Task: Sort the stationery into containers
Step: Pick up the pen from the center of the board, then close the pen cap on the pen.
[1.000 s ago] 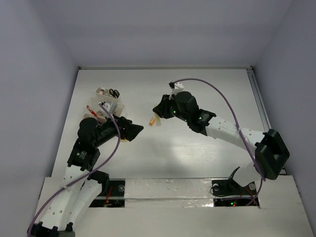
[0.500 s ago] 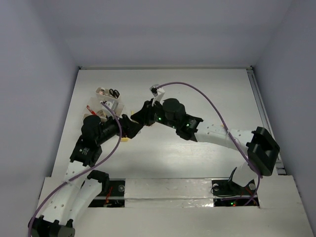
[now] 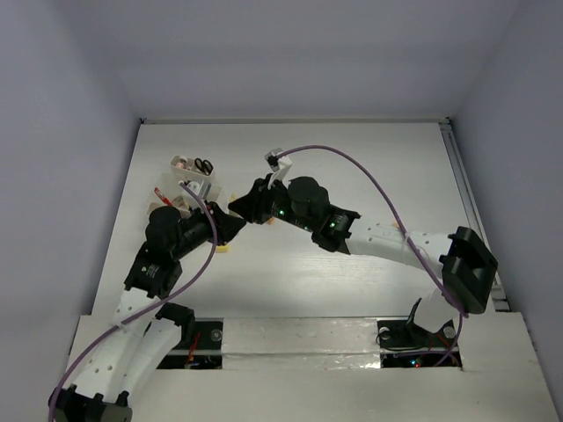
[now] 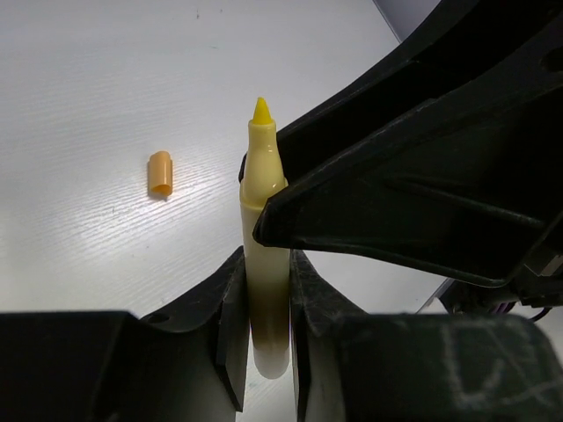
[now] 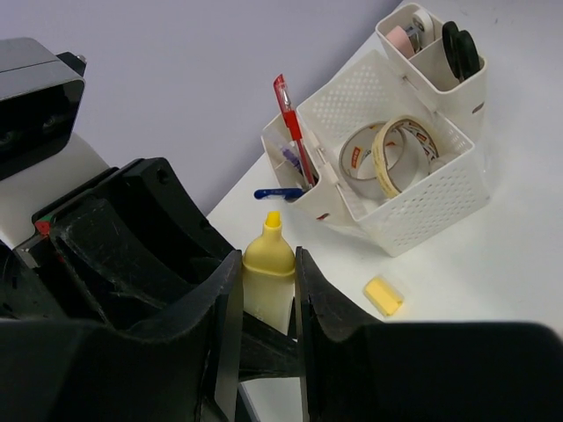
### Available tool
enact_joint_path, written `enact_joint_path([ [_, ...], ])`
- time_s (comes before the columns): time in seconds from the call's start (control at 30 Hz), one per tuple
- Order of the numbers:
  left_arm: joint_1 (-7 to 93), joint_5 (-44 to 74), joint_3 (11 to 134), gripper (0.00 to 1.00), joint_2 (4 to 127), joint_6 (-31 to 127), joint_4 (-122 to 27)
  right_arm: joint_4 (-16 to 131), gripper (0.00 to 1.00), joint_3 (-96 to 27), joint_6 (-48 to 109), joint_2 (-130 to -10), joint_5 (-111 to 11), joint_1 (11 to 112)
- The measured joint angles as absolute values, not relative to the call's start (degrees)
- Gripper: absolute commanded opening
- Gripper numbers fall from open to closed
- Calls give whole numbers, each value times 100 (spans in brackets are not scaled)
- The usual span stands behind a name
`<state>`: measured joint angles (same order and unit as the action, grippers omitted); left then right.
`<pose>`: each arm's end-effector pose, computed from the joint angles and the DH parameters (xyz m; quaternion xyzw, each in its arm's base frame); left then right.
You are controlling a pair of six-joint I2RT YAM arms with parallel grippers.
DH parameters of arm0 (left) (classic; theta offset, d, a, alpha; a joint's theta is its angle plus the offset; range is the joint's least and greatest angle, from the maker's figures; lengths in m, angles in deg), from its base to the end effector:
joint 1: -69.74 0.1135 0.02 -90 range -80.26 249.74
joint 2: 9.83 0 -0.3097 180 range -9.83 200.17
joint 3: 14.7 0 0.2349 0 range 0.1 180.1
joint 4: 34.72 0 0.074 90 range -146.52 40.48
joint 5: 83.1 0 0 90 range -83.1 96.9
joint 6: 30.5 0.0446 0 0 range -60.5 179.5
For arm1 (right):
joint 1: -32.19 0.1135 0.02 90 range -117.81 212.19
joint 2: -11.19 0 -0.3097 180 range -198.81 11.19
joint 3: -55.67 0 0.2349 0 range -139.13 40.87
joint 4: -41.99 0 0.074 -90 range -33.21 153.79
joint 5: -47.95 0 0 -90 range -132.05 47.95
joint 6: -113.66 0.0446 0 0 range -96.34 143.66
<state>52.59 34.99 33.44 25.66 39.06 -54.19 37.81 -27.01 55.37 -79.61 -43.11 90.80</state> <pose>0.0985 -0.0524 0.3313 0.1402 0.7299 -0.3793 0.5511 0.1947 0.3207 0.3818 -0.1762 0.7094 0.4886 0.4764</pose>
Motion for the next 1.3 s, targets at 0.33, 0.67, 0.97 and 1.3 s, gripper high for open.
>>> enact_joint_path([
  [0.33,5262,3458,3349,0,2345,4030,-5574,4603,57,-2731,4855,-7474,-4259,9001],
  [0.67,5286,3633,3412,0,2266,4183,-5594,4988,43,-2572,3698,-6650,-5351,8323],
  [0.97,5286,3644,4461,0,1794,4164,-5854,5095,61,-2574,3239,-8121,-6589,8369],
  [1.3,5286,3722,5047,0,1427,4137,-5957,5785,74,-4449,2310,-10405,-6195,9093],
])
